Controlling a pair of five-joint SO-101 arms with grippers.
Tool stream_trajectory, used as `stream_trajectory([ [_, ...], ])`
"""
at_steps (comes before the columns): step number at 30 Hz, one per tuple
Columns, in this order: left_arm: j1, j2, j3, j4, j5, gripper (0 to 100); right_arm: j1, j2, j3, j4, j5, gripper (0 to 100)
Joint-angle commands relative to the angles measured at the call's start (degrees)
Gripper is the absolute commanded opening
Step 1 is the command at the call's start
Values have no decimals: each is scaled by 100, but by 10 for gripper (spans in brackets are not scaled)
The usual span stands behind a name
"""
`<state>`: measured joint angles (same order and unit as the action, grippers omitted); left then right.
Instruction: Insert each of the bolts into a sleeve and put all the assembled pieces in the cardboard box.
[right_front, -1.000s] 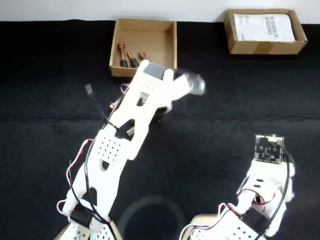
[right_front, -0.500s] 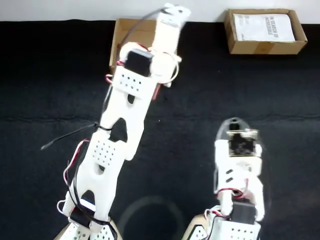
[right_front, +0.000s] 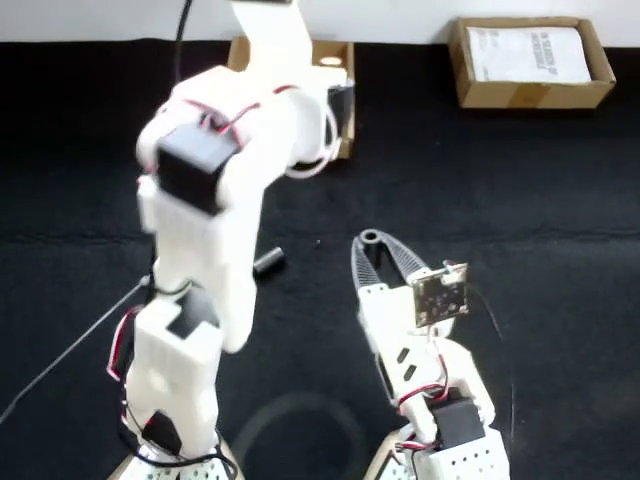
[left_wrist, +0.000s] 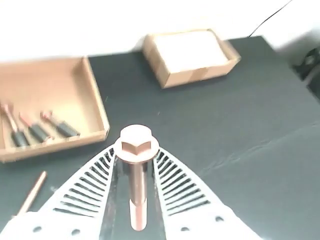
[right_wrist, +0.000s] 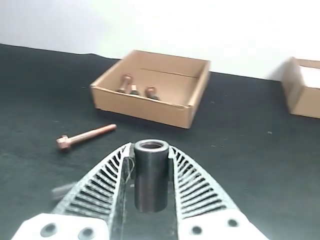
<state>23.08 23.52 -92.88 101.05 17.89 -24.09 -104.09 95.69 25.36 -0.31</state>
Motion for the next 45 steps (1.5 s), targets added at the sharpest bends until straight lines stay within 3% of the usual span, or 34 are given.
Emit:
stream_trajectory([
  [1, 75, -901, 66, 35, -598, 8, -207, -40, 347, -136, -35, 8],
  [13, 426, -4488, 5033, -167, -703, 8, -215, -31, 356, -136, -35, 8],
  [20, 435, -5253, 7415, -1890, -703, 8, -549, -75, 514, -259, -44, 8],
  [24, 453, -5411, 8848, -3165, -703, 8, -602, -31, 769, -760, -44, 8],
  [30, 453, -5578, 10712, -4985, -703, 8, -602, -22, 760, -699, -44, 8],
  [36, 462, -5587, 11407, -6110, -695, 8, -611, -40, 760, -585, -44, 8],
  [45, 646, -5596, 11002, -6224, -686, 8, -611, -48, 760, -593, -44, 8],
])
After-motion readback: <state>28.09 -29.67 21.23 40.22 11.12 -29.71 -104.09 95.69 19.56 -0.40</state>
